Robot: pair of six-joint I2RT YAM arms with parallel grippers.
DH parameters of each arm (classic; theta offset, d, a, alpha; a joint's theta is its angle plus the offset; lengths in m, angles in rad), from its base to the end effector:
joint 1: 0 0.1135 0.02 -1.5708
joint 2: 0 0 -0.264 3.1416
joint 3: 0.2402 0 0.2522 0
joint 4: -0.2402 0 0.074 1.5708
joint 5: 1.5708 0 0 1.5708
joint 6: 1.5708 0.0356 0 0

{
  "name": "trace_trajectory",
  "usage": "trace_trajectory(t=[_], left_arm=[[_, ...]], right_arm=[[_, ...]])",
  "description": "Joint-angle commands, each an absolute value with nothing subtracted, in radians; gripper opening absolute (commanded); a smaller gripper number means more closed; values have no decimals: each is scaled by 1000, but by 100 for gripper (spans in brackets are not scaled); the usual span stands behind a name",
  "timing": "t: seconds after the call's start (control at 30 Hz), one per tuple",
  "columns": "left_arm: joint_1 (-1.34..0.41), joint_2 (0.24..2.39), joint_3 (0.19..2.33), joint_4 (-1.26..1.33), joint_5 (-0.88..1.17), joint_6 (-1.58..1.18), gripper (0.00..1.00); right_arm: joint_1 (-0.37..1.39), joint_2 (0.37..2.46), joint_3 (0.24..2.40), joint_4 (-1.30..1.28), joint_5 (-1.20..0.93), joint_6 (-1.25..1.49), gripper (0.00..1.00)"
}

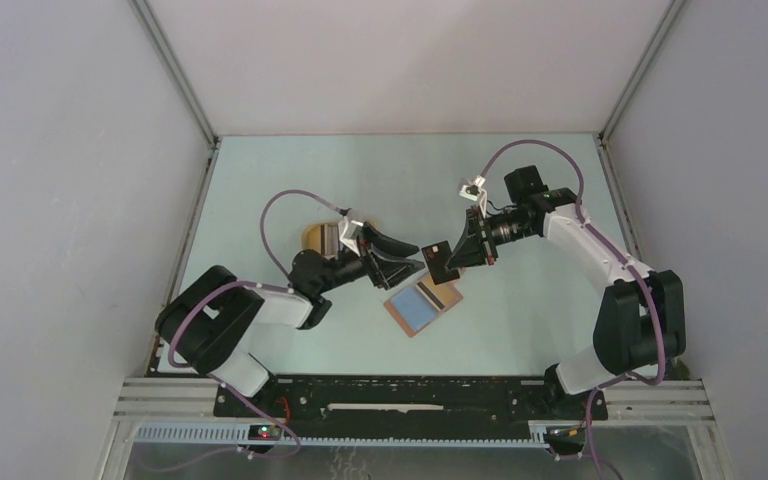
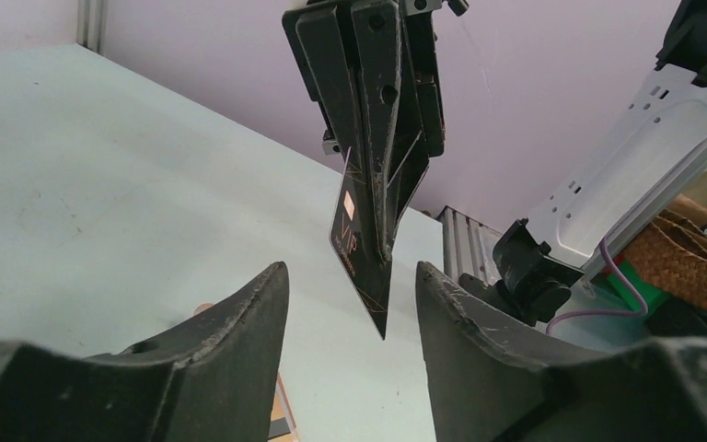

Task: Put the credit cards into the card holder
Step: Insert the credit card into the card holder.

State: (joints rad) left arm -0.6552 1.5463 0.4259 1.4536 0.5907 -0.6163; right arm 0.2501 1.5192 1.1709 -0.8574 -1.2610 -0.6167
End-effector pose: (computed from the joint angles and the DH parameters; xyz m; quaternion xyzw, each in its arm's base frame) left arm 0.2036 -0.1815 0.2169 0.2479 0.5502 -0.5986 0.5268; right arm 0.2701 0.1040 0.2707 -0.4307 0.6759 0.5433 0.2499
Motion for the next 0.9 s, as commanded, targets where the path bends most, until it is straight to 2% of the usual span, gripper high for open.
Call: trace_trajectory(t=[0.0, 0.4, 0.57, 0.87], left_arm=[[-674, 1572, 492, 1511, 610, -633, 57], [-693, 1609, 525, 1509, 643, -649, 36], [-693, 1618, 534, 1509, 649, -659, 22], [-693, 1633, 552, 1508, 679, -682, 22]], right_arm=[[249, 1505, 1209, -876, -1293, -650, 0], [251, 1509, 1209, -873, -1281, -647, 0], [263, 1510, 1209, -873, -1267, -650, 0], [283, 1508, 1210, -868, -1239, -655, 0]])
